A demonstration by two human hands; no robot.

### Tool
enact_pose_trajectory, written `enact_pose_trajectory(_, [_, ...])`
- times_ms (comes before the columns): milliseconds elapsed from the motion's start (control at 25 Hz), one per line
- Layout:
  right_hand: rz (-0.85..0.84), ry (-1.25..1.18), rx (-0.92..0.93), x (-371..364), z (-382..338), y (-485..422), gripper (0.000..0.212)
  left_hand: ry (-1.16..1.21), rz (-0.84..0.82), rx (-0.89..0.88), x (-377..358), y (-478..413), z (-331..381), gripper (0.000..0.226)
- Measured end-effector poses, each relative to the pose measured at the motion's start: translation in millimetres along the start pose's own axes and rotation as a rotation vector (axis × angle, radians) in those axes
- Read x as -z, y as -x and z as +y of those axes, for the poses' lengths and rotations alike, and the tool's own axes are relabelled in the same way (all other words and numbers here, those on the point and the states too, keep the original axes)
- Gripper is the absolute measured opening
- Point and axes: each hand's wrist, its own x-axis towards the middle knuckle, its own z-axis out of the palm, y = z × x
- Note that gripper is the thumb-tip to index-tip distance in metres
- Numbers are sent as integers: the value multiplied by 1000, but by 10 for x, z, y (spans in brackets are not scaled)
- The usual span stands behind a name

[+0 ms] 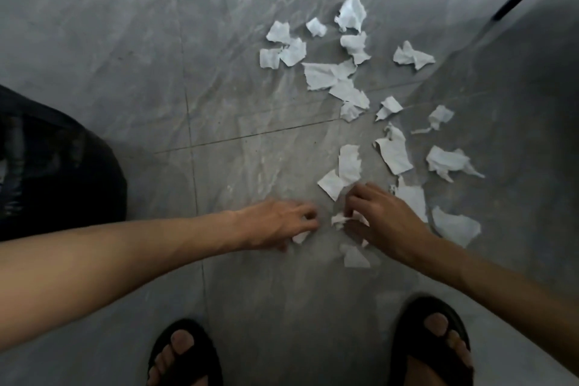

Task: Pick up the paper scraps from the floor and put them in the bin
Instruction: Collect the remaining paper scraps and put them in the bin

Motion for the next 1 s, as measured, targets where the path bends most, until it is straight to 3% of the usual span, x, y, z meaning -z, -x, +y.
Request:
enact_pose_trajectory(120, [-128, -3, 147, -106, -57, 336, 11, 137, 85, -63, -131, 66, -86, 20])
enact_pose_trajectory(240, [-253, 25, 245, -345, -79, 482, 4, 157, 84, -69, -203, 107, -67, 22])
enact_pose_trajectory(320, [-236, 29, 241, -425, -26, 460, 7, 140, 95, -61, -182, 87, -39, 21])
enact_pose_trajectory(440, [-212, -77, 138, -448, 2, 457, 10, 83, 260, 29, -29, -67, -54, 20])
enact_pose_trajectory(520, [-68, -203, -64, -412, 57, 456, 22, 49, 383, 122, 128, -269, -84, 18])
enact_pose_trajectory(600, [87, -265, -312, -353, 173, 445, 38, 18, 380, 201, 247, -484, -93, 12])
enact_pose_trajectory(680, [97, -236, -429, -311, 283, 420, 49, -3, 315, 210, 281, -642, -113, 7])
enact_pose_trajectory(840, [-22, -105, -324, -317, 323, 371, 20, 76, 227, 200, 273, -695, -178, 8])
enact_pose_trajectory(1000, [-1, -135, -308, -335, 302, 363, 14, 192, 335, 130, 369, -609, -243, 14])
